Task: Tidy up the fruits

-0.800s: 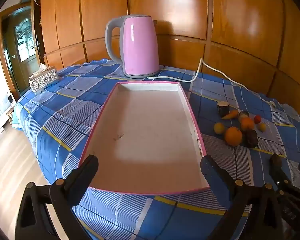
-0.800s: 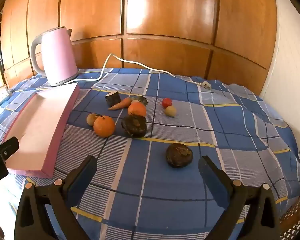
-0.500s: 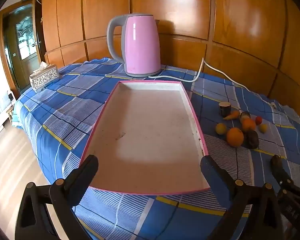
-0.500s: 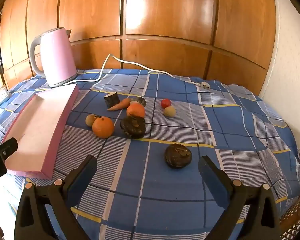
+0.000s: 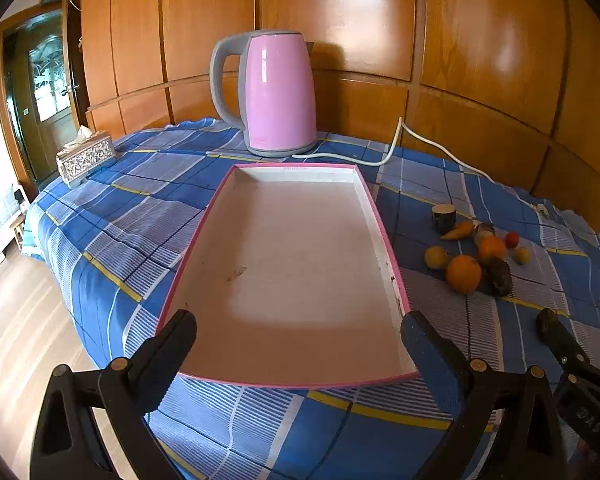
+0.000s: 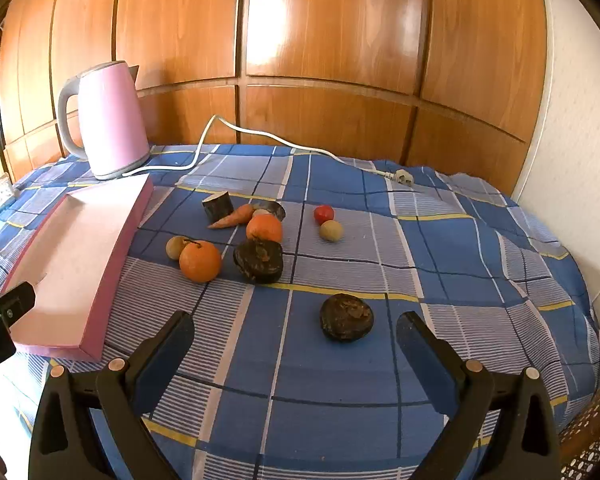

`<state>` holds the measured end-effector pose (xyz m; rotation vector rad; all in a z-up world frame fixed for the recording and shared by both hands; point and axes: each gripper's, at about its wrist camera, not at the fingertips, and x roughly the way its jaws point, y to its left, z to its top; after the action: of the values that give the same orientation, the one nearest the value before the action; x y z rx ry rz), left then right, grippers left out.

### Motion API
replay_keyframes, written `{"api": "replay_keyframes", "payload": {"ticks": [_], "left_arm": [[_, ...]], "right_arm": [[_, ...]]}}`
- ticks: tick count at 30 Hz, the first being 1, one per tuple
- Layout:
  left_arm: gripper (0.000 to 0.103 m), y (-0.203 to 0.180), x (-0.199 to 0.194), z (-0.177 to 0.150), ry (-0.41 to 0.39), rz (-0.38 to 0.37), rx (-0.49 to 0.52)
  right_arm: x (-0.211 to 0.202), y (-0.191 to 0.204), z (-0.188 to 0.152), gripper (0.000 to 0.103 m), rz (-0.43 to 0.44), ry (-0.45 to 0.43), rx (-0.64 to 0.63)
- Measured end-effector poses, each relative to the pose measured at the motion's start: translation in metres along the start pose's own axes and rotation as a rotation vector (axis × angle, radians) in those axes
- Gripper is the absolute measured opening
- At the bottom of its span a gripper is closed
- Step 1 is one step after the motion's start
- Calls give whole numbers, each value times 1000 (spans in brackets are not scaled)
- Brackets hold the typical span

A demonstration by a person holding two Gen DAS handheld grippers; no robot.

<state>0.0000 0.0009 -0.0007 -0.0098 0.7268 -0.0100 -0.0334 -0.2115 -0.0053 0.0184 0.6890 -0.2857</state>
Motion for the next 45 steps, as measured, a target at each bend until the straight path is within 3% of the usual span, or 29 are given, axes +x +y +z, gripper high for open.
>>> {"api": "replay_keyframes", "payload": {"ticks": [45], "left_arm": [[103, -4, -7, 2, -11, -39, -2]], "right_arm": [[-6, 1, 4, 103, 11, -23, -18]]}}
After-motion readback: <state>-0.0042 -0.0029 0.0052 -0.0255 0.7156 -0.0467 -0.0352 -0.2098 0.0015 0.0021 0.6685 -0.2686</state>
